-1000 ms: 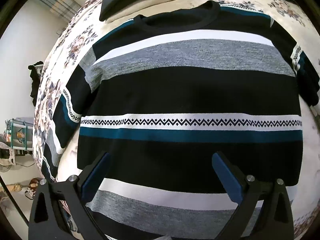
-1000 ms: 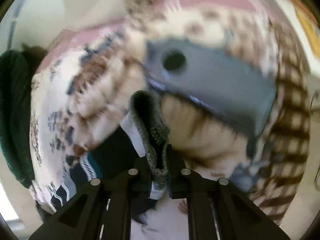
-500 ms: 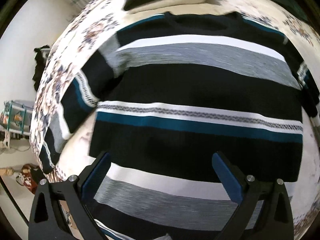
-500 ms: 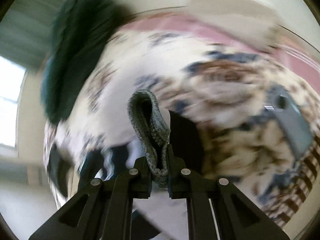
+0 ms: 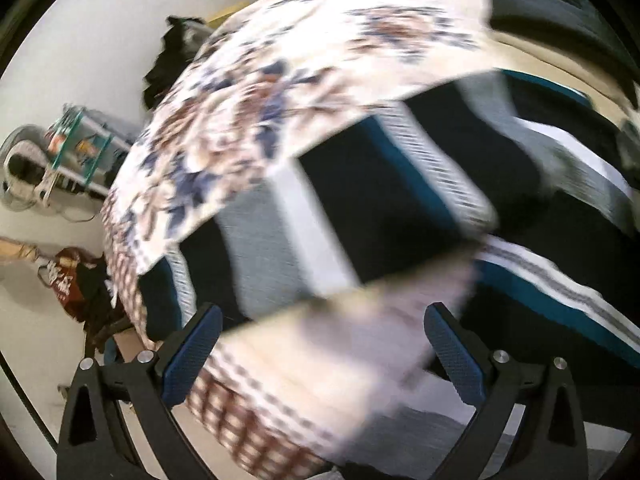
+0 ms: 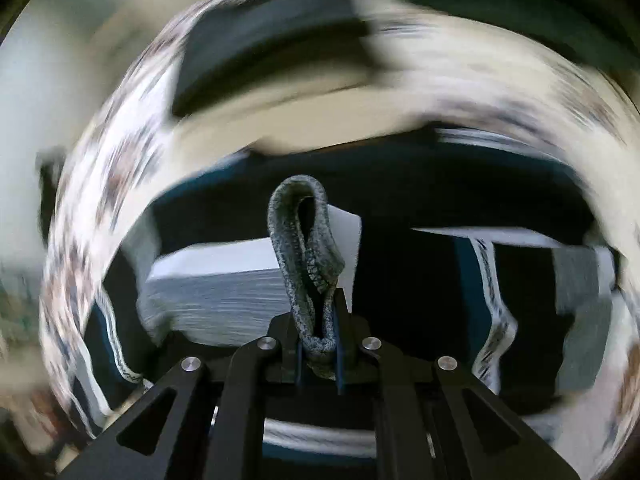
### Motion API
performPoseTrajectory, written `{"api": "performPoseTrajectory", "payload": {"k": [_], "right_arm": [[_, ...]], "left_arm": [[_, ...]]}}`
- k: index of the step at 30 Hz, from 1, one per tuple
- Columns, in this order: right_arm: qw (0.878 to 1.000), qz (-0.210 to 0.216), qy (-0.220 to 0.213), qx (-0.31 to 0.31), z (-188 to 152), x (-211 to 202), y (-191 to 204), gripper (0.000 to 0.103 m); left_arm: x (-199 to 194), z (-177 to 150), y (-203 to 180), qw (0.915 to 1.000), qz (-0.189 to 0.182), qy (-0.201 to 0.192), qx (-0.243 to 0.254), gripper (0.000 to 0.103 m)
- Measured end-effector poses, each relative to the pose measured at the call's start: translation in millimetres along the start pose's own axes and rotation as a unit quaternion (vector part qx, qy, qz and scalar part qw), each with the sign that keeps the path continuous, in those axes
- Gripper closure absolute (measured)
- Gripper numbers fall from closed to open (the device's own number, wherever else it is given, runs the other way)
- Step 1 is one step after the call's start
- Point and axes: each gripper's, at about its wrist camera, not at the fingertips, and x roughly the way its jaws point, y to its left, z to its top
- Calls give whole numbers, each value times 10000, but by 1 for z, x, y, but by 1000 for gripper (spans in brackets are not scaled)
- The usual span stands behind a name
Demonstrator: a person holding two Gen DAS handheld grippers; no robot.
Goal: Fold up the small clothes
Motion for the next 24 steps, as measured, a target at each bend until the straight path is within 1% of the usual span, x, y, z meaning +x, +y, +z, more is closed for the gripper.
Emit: {"api": "performPoseTrajectory", "payload": {"k": [2,5,8,11,14,15,17,18,19,20,21,22,23,24], "right_arm": [[9977,-2,172,-660,-3,30,76,92],[9920,-38,286,-1232,-10,57,153,92],[9910,-119,371,-1277,-14,77,193,92],[9937,-105,452,-1025,-13,83,199,91],[9932,50,378,-1099,-4,71,199,91],[9922,61,483,-1149,-3,74,201,91],[9918,146,709,-1049,-1,77,192,89],[9913,201,757,-1057,1,78,191,86],[9907,234,803,-1070,4,78,189,86],[9904,317,913,-989,5,77,184,79],[9904,441,975,-873,6,73,178,63],[9898,728,1054,-624,9,69,168,55],[9883,1050,1080,-242,8,58,149,41],[9879,1139,1047,-71,8,51,141,39]], "left_arm": [[11,3,18,9999,62,43,-106,0],[30,10,47,9995,130,94,-254,0],[46,15,70,9990,125,157,-393,0],[55,17,82,9986,83,186,-491,0],[64,16,98,9972,69,334,-664,0],[66,16,103,9966,73,380,-721,0],[71,15,118,9951,100,476,-857,0],[73,14,126,9946,91,493,-910,0],[74,13,135,9940,63,509,-966,0],[75,12,142,9936,37,522,-1002,0],[77,10,155,9926,-40,529,-1090,0],[78,9,165,9917,-133,518,-1168,0],[79,6,177,9904,-211,520,-1265,0],[82,2,192,9886,-292,538,-1379,0]]}}
